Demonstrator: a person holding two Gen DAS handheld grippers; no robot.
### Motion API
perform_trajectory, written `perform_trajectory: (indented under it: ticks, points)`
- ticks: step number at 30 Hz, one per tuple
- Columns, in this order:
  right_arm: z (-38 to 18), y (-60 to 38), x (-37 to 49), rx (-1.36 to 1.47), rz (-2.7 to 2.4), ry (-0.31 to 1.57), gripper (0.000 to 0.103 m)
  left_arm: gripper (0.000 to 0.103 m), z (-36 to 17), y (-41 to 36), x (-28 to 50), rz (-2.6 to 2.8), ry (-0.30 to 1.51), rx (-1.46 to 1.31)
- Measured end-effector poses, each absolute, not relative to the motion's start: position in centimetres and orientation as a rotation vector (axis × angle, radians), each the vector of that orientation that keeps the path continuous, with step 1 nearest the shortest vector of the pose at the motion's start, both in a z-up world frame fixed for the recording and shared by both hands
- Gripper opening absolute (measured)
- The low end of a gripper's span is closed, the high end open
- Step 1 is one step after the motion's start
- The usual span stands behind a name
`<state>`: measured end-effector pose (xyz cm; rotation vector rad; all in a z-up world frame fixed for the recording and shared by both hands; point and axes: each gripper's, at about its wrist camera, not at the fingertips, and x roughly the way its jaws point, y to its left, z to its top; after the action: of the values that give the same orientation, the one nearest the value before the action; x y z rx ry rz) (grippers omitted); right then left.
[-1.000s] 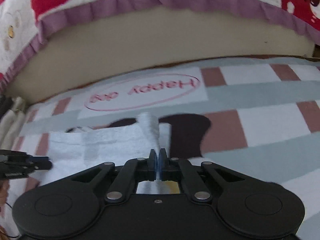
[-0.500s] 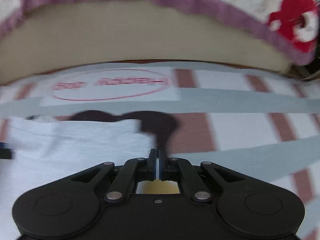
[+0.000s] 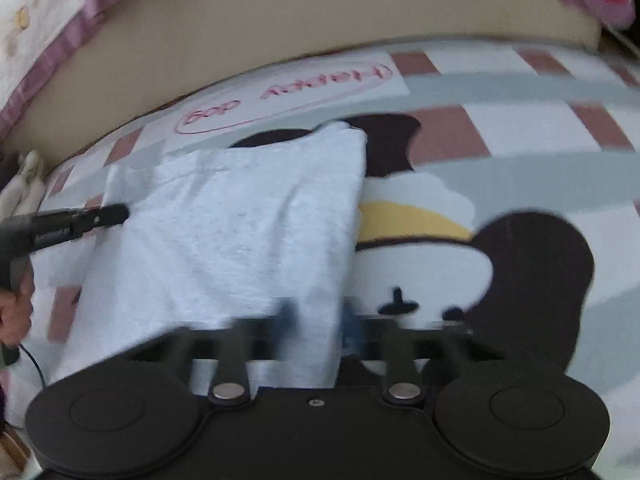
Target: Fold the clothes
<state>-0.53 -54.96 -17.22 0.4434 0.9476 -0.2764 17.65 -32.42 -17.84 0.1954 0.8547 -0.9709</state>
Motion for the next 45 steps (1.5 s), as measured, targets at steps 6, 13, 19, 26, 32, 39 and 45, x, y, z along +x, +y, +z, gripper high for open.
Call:
perform_trajectory:
  ticks: [6,13,19,26,32,39,45]
  points:
    - [-16.4,-57.6,-1.8,0.375,-0.564,0.982,0.003,0.007,-16.2,-31.0,18.0,-0.953,0.9,0.097]
    - [-13.0,-53.0,-3.4,0.59,-0.243,1.008,0.064,0.007,-13.9,-29.3,13.6,-1.091,0.95,0.154]
    - [-14.2,-48.9,-4.3,0.25,-0.231,1.126,0.027,0.007,-17.2,-28.7,8.6,-1.121,1.118,0.422]
    - [-14.9,-51.4,-7.0,0.24,-0.381,1.192,0.008,0.009,-17.5,-25.1,8.6,-1.175,1.231,0.294]
    - [-11.2,-53.8,-12.3,0.726,-0.306,0.994,0.048,0.012,-17.5,-21.9,8.8,-1.225,1.314,0.148]
    - [-6.7,-46.3,-10.9,0.453,0.017,0.945,0.054,0.038,-15.7,-21.4,7.0,-1.373,1.238,0.14]
    - [-8.0,-40.2,-8.1,0.158,0.198,1.042,0.054,0.058,-16.5,-21.3,5.7,-1.353,1.286,0.243]
